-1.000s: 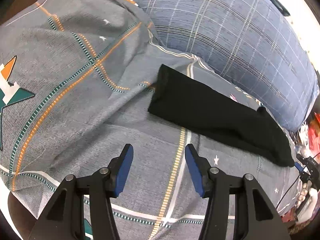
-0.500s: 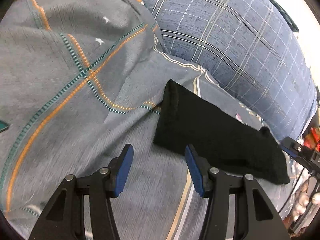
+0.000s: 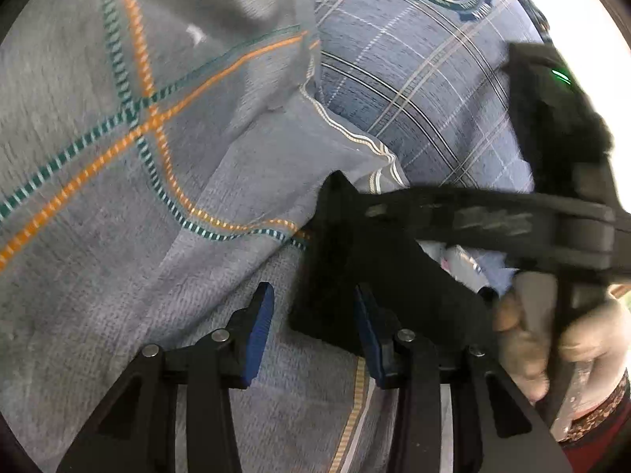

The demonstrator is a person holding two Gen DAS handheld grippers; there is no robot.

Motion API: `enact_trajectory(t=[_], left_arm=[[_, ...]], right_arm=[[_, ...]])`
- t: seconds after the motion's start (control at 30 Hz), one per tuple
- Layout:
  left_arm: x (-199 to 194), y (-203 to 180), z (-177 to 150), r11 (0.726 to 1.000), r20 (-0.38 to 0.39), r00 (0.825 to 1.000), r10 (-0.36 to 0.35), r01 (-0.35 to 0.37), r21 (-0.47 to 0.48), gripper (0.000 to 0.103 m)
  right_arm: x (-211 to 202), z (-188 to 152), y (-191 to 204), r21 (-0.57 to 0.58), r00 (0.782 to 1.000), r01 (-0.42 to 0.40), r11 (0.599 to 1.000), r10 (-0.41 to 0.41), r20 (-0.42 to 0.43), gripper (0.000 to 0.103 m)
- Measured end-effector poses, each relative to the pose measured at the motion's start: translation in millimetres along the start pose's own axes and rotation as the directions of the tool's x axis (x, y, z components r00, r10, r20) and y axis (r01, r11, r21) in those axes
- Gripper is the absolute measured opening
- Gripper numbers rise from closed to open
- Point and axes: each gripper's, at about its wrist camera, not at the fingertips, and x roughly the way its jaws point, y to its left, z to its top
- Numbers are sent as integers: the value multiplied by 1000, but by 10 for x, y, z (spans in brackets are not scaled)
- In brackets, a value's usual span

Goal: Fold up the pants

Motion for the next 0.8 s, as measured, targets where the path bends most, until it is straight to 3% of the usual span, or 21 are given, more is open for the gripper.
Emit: enact_trajectory(t=[0.07,0.17,0.23,0.27,0.3,0.33,0.43,0.8], left_arm=[[3,-6,-5,1000,7,1000,-2,2,1,40],[12,-42,-23,1000,12,1000,9,-9,17,41],[17,-49,-31,1000,14,1000,3,-3,13,40],[24,-53,-35,1000,13,1000,-3,3,8,38],[44,-66,-34,1000,0,1000,-18,18,11,20],[73,-72,-27,999,-23,999,-49,49,11,11],[30,-146,-47,999,-12,999,-51,52,15,10],[-171,-701,-116,989,-15,991,-132,132,60,10]], right_arm=[[206,80,155,-65,994,95,993,-98,-57,56],[354,129,315,-147,974,202,968,-214,-70,58],[365,119,358,-164,967,228,960,-243,-77,51],[355,105,363,-169,965,236,957,-251,-73,43],[347,93,368,-170,965,238,956,-252,-70,33],[323,69,355,-166,965,240,957,-253,-62,21],[194,-43,322,-141,970,235,962,-242,-38,10],[-583,-301,-98,6,982,141,990,-141,126,8]])
